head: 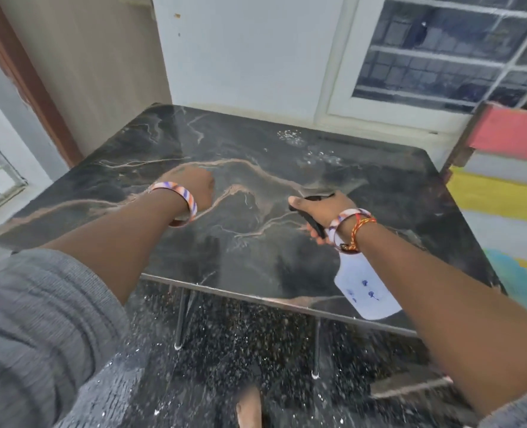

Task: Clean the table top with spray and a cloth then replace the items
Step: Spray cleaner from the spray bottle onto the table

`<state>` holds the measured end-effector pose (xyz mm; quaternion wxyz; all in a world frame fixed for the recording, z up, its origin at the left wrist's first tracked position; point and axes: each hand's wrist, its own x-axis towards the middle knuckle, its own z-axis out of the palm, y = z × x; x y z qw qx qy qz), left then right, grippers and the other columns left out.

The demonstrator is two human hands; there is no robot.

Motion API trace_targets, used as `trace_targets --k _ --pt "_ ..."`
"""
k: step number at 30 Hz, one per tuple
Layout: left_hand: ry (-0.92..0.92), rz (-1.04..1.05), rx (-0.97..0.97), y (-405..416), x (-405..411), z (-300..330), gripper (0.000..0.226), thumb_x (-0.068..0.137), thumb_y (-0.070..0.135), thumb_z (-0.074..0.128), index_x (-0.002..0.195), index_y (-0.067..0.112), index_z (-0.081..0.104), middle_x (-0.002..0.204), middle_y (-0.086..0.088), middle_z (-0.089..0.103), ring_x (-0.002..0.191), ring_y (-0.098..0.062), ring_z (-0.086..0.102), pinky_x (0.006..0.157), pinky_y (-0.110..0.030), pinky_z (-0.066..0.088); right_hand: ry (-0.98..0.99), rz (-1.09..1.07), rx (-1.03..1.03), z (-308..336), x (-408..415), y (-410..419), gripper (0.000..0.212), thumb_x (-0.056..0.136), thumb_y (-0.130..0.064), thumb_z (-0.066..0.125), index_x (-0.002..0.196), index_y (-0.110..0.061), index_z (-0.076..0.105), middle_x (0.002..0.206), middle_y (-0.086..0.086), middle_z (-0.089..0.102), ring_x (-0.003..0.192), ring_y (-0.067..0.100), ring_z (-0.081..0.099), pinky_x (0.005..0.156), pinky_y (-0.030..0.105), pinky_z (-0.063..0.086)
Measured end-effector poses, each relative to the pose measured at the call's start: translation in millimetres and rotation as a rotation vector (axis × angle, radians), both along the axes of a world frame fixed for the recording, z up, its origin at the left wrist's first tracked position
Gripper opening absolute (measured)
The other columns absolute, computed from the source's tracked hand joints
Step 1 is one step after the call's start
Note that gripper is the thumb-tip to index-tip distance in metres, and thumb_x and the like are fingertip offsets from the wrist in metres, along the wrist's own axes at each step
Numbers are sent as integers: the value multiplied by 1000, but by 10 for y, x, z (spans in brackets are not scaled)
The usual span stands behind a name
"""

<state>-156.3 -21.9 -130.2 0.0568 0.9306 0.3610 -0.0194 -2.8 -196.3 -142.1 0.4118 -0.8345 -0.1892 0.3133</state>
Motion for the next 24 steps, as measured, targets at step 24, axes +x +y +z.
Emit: trace_targets --k 24 --pt "108 -472 -141 -1595 952 -11 26 88 3 40 101 0 62 110 -21 60 94 -24 55 76 -27 46 11 -709 266 65 550 -2561 37 78 -36 71 75 -2 57 30 5 50 24 17 45 40 25 44"
